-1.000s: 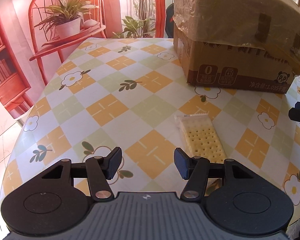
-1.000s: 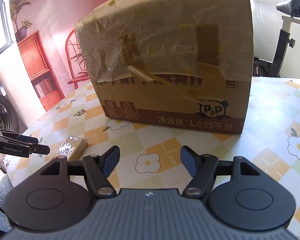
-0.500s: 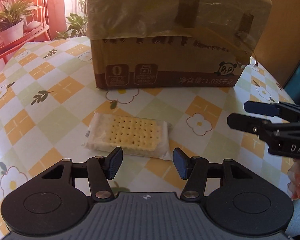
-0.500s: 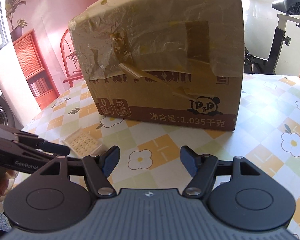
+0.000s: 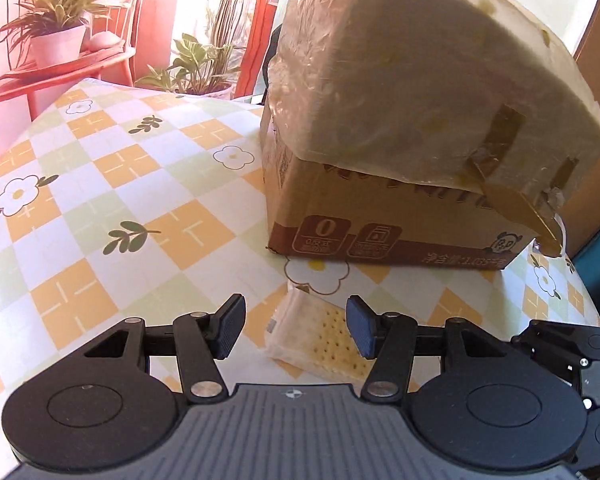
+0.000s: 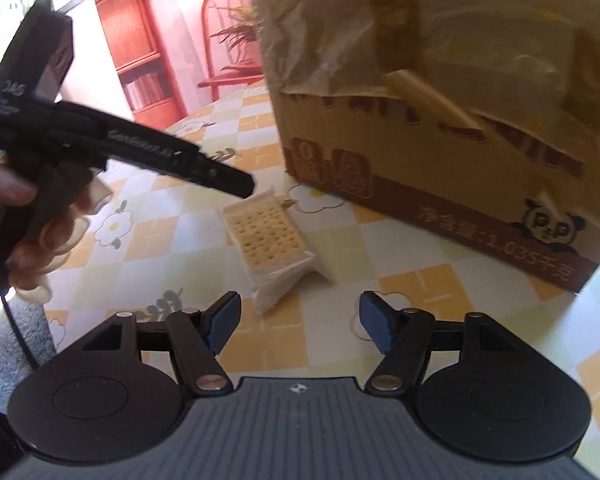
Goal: Organize snacks
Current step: 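Lower the left tool onto the square cracker packet and grasp it, then carry the cracker packet over the box and open the left tool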
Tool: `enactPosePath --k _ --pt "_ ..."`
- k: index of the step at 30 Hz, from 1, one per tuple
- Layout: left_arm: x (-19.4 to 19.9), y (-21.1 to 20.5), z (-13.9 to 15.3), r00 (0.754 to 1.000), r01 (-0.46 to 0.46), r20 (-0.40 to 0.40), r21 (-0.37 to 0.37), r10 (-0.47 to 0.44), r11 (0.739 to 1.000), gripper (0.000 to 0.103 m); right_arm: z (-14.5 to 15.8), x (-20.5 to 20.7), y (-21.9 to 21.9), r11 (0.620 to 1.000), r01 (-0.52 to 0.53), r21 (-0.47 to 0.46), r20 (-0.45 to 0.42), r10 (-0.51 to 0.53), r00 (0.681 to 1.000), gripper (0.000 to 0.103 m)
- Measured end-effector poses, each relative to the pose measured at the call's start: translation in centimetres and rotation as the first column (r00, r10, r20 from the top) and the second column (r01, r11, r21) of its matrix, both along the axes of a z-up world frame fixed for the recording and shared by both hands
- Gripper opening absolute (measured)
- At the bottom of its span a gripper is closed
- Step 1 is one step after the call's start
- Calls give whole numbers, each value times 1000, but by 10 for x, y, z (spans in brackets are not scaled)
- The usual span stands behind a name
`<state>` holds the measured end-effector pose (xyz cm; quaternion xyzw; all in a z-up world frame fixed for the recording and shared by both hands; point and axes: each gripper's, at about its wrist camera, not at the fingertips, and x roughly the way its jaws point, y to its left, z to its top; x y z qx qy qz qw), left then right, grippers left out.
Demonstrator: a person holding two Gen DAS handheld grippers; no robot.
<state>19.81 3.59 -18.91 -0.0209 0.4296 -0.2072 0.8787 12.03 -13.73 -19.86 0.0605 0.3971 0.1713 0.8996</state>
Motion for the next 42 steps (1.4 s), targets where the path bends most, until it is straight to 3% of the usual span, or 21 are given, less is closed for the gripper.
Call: enactPosePath --k 3,7,11,13,24,29,35,42 --pt "12 -2 -12 999 38 -29 -16 -38 999 58 -7 11 13 997 -58 -44 -36 57 998 58" --pt "8 -6 -25 996 70 -57 -45 -72 997 56 -10 18 12 998 -41 -39 -29 40 999 54" --pt "-7 -13 -26 992 108 -64 -68 -112 992 48 -11 15 9 997 -44 -67 -5 44 999 47" --pt "-13 -21 -26 991 117 -53 -52 -120 992 48 -12 12 9 995 -29 -91 6 29 1000 46" --pt "-57 -53 -34 999 55 2 -56 -55 997 46 -12 -19 0 981 90 -171 76 -78 994 44" --pt "-64 -51 -8 998 50 54 -105 -44 993 46 7 -31 -5 976 108 -189 161 -78 984 44" --pt "-69 -47 50 989 51 147 -178 -25 983 45 58 -38 -9 972 117 -202 295 -53 954 44" --pt "-70 -54 115 957 93 289 -238 -21 967 45 121 -44 -20 967 139 -212 411 -41 911 43"
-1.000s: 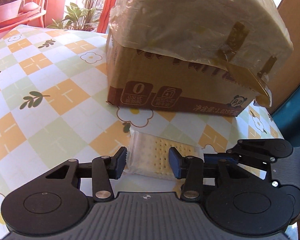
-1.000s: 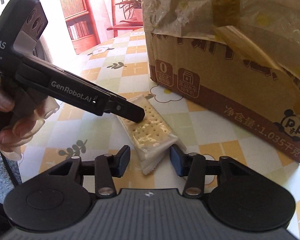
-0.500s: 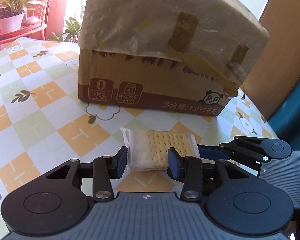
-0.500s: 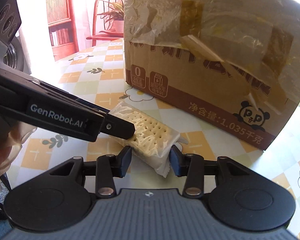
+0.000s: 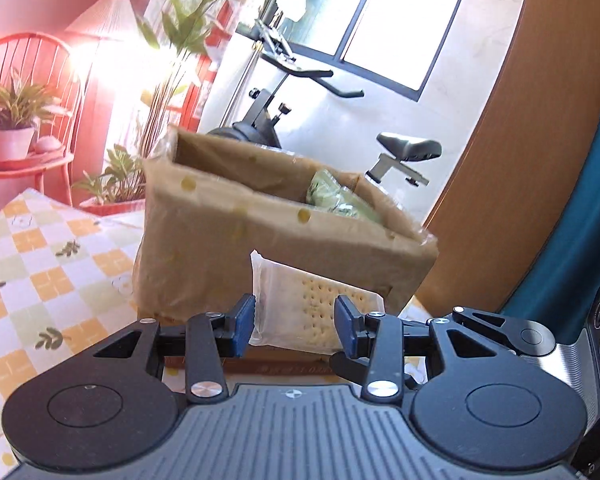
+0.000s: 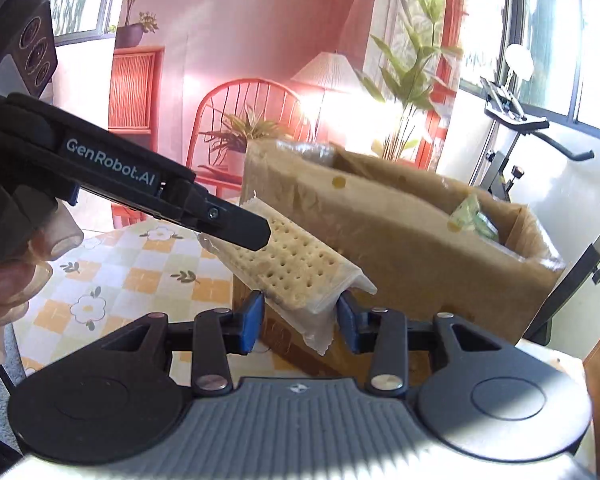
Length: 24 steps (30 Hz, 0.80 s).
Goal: Organize snacks
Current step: 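Carry the cracker packet over the box and open the left tool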
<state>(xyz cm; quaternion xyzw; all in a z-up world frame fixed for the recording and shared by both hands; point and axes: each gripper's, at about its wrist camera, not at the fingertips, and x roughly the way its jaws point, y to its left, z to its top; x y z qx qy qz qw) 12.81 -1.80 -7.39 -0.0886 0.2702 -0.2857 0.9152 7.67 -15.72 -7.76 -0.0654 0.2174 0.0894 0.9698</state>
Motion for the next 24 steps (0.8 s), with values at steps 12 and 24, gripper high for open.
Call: enactPosePath --k 12,24 --pt "80 -51 68 995 23 96 34 -26 999 45 73 80 -58 1000 8 -18 67 -6 998 42" --pt "152 -57 27 993 -55 -99 70 62 996 45 37 152 -81 999 54 2 -110 -53 993 44"
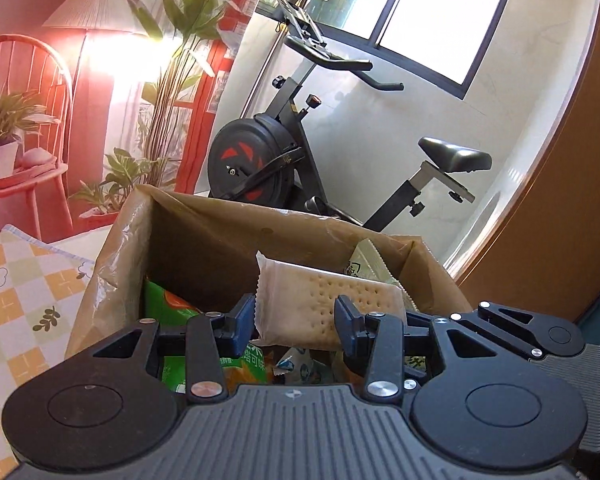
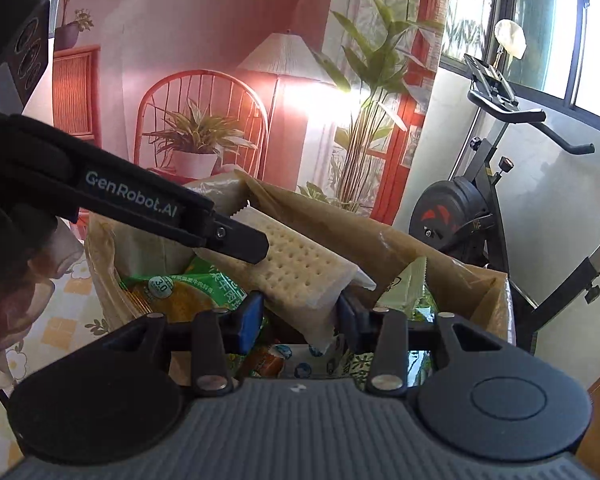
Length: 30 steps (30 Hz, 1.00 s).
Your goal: Organize snacks
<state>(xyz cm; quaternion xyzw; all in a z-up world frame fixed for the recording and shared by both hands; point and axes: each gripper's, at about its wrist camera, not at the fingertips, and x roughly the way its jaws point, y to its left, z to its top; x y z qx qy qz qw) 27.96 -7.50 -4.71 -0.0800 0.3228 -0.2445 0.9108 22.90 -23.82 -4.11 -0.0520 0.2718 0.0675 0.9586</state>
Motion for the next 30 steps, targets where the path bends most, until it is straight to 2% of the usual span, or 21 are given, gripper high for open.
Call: enactPosePath --k 2,5,10,18,21,30 --pt "-1 -2 -2 1000 -13 5 37 13 999 45 -2 1 0 1000 12 5 -7 -12 1000 46" --pt "-8 2 4 999 -17 37 55 15 998 49 -2 -6 0 1000 17 11 6 -17 1000 61" --pt "-21 14 21 993 -65 99 79 57 995 68 6 -20 -2 997 68 27 17 -69 997 75" --pt "-63 31 60 971 -128 223 164 90 978 87 42 -64 1 981 154 115 90 -165 982 98" --pt "-83 39 74 961 -145 259 176 96 974 90 55 -85 6 972 186 144 126 -204 971 101" --pt "-151 54 109 923 -218 360 192 139 957 94 91 -145 27 956 214 202 194 -253 948 102"
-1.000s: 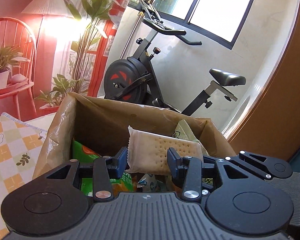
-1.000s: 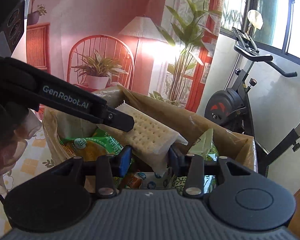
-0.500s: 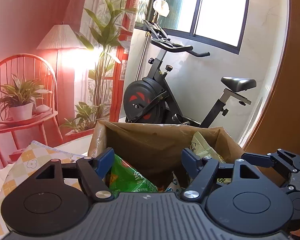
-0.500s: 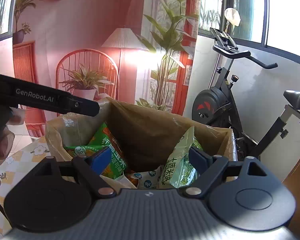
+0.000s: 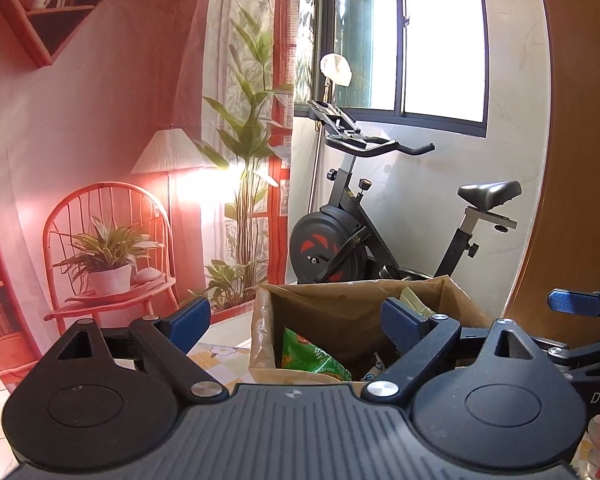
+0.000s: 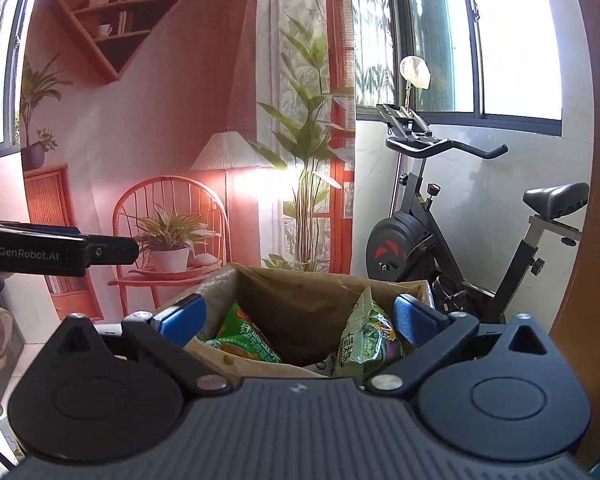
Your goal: Organize snacks
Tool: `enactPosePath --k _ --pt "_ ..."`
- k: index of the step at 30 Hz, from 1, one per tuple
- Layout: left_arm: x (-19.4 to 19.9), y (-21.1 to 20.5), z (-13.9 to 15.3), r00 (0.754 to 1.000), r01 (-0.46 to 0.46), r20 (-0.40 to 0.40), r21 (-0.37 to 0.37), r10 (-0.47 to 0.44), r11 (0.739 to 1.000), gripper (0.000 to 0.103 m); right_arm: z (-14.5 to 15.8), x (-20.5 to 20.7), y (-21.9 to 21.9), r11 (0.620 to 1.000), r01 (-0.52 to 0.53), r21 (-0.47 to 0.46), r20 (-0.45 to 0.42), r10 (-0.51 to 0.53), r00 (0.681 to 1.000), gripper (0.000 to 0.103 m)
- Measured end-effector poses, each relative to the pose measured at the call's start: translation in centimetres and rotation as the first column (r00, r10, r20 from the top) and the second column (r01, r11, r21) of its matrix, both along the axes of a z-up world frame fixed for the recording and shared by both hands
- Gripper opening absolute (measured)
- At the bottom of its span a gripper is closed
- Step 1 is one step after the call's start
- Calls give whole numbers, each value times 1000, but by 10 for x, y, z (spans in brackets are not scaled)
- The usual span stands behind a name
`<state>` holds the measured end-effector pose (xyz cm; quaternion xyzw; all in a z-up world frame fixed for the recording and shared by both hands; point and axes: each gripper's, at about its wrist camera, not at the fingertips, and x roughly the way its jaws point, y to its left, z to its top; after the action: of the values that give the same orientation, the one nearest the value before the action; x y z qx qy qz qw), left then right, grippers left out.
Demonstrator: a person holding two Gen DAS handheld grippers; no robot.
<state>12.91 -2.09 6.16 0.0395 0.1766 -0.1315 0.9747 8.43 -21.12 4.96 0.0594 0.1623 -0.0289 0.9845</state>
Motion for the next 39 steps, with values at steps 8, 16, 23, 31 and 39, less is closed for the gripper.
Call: enactPosePath --k 8,16,23,31,39 --pt "-49 -3 9 993 -84 85 73 78 994 97 16 -34 21 1000 12 5 33 -12 999 102" --pt "-63 10 7 993 -109 52 8 108 994 97 15 -50 26 999 10 46 31 -11 999 102" --pt "-65 15 7 991 -129 47 12 129 992 97 14 -53 29 999 16 42 24 -17 1000 102" --pt "-68 15 6 990 -133 49 16 132 991 97 14 -54 28 999 16 48 20 -17 1000 102" --pt "-69 14 5 990 -132 47 15 131 991 97 12 -54 27 999 14 45 19 -15 1000 102"
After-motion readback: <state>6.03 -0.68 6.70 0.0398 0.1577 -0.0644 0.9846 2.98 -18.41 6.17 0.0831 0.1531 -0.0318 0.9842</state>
